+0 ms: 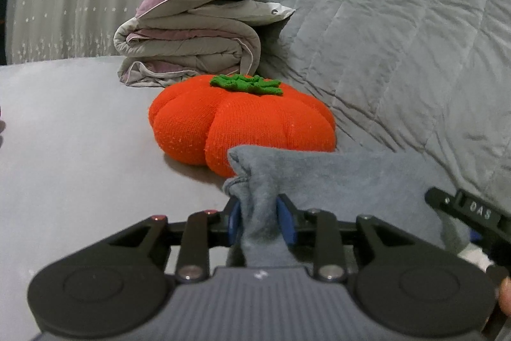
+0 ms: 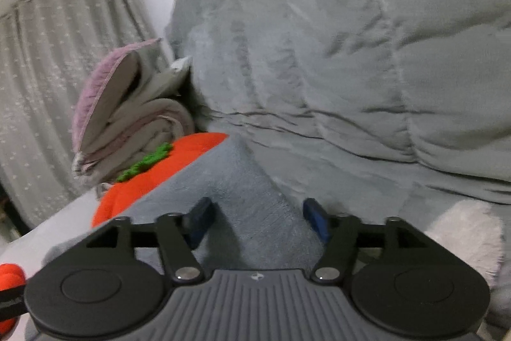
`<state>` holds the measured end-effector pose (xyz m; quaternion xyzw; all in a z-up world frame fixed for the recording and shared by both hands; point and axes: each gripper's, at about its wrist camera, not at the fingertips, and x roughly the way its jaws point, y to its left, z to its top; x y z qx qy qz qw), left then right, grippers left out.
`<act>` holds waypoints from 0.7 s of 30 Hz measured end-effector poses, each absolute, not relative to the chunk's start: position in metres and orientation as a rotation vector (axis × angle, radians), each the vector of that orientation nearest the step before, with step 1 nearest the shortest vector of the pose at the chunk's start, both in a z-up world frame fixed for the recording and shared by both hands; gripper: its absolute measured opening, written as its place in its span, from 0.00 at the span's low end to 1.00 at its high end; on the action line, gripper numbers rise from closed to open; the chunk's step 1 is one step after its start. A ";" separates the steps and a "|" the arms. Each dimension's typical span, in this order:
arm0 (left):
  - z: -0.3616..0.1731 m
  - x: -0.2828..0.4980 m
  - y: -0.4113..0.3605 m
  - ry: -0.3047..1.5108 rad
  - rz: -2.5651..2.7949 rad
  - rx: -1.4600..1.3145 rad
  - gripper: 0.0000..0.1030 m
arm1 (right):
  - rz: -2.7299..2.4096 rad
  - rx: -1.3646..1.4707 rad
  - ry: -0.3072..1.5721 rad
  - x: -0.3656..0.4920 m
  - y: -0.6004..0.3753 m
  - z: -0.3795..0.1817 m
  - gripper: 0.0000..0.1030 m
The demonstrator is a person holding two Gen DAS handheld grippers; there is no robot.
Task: Fold clothes
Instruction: 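Open both tools and lay the grey sweater down onto the stack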
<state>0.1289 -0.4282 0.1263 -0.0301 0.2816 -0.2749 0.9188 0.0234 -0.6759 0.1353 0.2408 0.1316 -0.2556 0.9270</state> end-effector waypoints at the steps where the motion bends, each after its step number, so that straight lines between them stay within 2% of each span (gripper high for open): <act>1: 0.130 0.130 -0.425 0.577 -0.563 -0.074 0.28 | -0.538 0.500 0.272 0.021 -0.677 0.136 0.65; 10: 0.159 0.115 -0.414 0.492 -0.578 -0.084 0.30 | -0.569 0.497 0.196 0.006 -0.676 0.157 0.64; 14: 0.160 0.094 -0.435 0.454 -0.657 -0.038 0.29 | -0.441 0.470 0.182 0.005 -0.667 0.167 0.40; 17: 0.150 0.091 -0.453 0.464 -0.672 -0.005 0.29 | -0.345 0.422 0.208 0.013 -0.654 0.167 0.26; 21: 0.133 0.092 -0.469 0.504 -0.674 0.007 0.29 | -0.267 0.318 0.301 0.028 -0.635 0.157 0.25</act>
